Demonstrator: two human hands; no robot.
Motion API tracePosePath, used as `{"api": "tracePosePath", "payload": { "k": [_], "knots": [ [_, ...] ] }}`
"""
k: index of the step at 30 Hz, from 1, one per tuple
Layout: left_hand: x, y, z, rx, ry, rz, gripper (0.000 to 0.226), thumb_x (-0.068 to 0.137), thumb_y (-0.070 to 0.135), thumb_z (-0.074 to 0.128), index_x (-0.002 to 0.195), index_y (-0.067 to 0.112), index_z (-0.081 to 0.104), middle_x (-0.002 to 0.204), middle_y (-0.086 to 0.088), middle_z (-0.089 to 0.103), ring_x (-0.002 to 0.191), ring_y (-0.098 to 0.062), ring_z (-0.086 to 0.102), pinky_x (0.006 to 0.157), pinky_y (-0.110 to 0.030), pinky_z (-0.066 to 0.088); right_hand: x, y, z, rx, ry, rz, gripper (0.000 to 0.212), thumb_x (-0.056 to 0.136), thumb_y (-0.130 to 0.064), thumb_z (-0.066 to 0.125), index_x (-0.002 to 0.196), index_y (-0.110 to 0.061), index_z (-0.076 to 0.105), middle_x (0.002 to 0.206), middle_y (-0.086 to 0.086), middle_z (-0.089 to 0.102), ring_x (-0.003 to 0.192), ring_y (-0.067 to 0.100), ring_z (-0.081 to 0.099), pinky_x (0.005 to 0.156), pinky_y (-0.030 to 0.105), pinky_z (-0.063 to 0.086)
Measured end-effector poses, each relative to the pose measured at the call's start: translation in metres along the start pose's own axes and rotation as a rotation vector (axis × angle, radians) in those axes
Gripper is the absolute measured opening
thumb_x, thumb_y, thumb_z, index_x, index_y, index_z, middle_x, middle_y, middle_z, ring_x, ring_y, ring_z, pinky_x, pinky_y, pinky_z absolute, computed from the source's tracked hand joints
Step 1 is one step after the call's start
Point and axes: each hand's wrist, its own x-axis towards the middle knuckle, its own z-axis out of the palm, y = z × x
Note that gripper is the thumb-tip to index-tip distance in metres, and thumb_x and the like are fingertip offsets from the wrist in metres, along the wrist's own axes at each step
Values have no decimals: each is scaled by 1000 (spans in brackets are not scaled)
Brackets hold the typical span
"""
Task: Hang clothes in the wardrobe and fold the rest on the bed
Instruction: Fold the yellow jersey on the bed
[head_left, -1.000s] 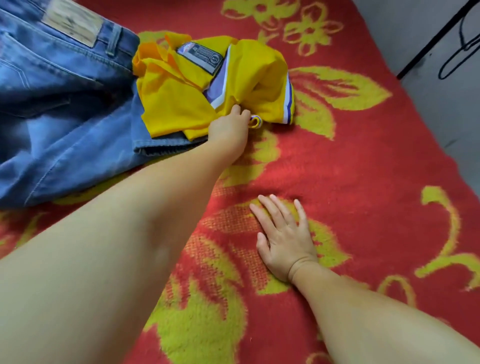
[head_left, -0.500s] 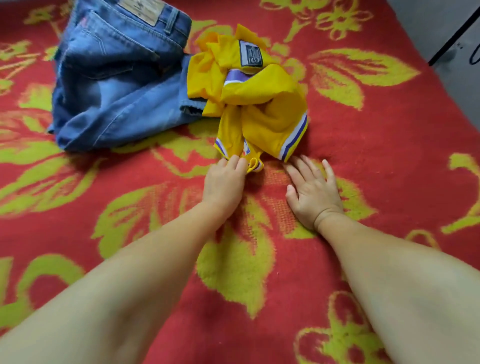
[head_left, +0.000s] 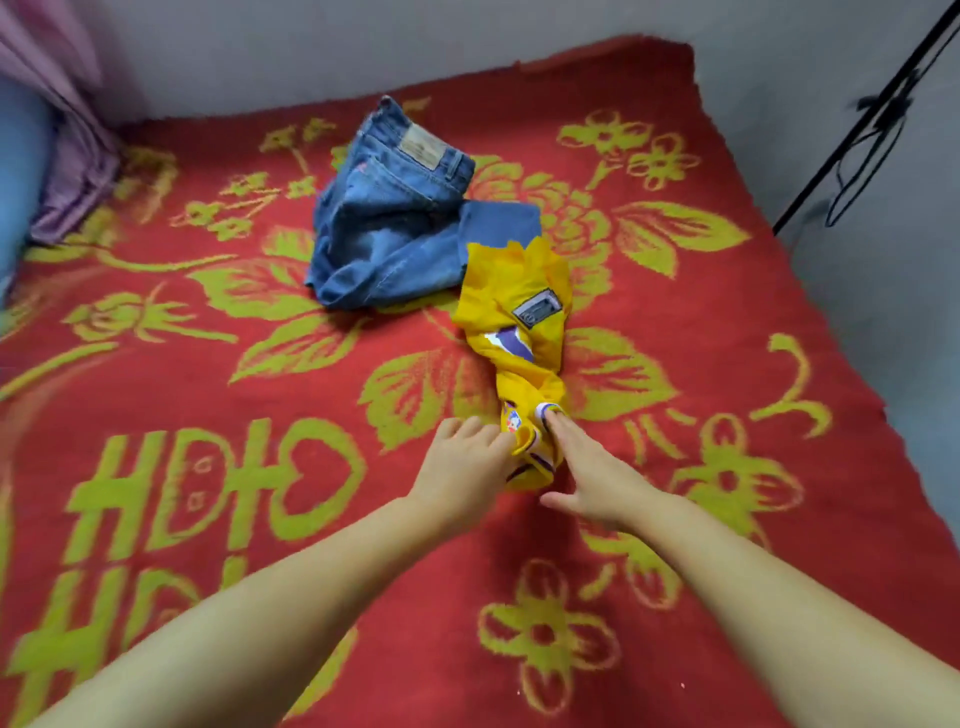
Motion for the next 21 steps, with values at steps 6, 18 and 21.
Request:
{"api": "tracePosePath", "payload": {
  "k": [6, 18, 21],
  "knots": [
    [11, -6, -186, -202, 320, 70, 7, 82, 14, 69, 82, 11, 62, 76, -3, 62, 77, -27, 61, 93, -47, 49, -62, -149, -142, 180, 350, -187, 23, 87, -22, 68, 102, -5, 63, 105, 12, 65, 101, 26, 59, 81, 37, 44],
    [-36, -24, -410, -1156, 204, -320, 18, 85, 18, 71, 100, 9, 69, 87, -6, 71, 77, -17, 65, 73, -37, 54, -196, -310, -301, 485, 539, -519, 14, 95, -18, 58, 91, -23, 70, 84, -4, 73, 79, 10, 67, 64, 27, 54],
    [-45, -24, -460, -1346, 181, -269, 30, 81, 31, 71, 108, 17, 68, 96, -7, 74, 82, -21, 70, 70, -34, 58, -213, -324, -319, 628, 511, -504, 10, 94, -23, 58, 101, -20, 65, 88, -5, 73, 79, 8, 70, 62, 20, 53]
  ]
}}
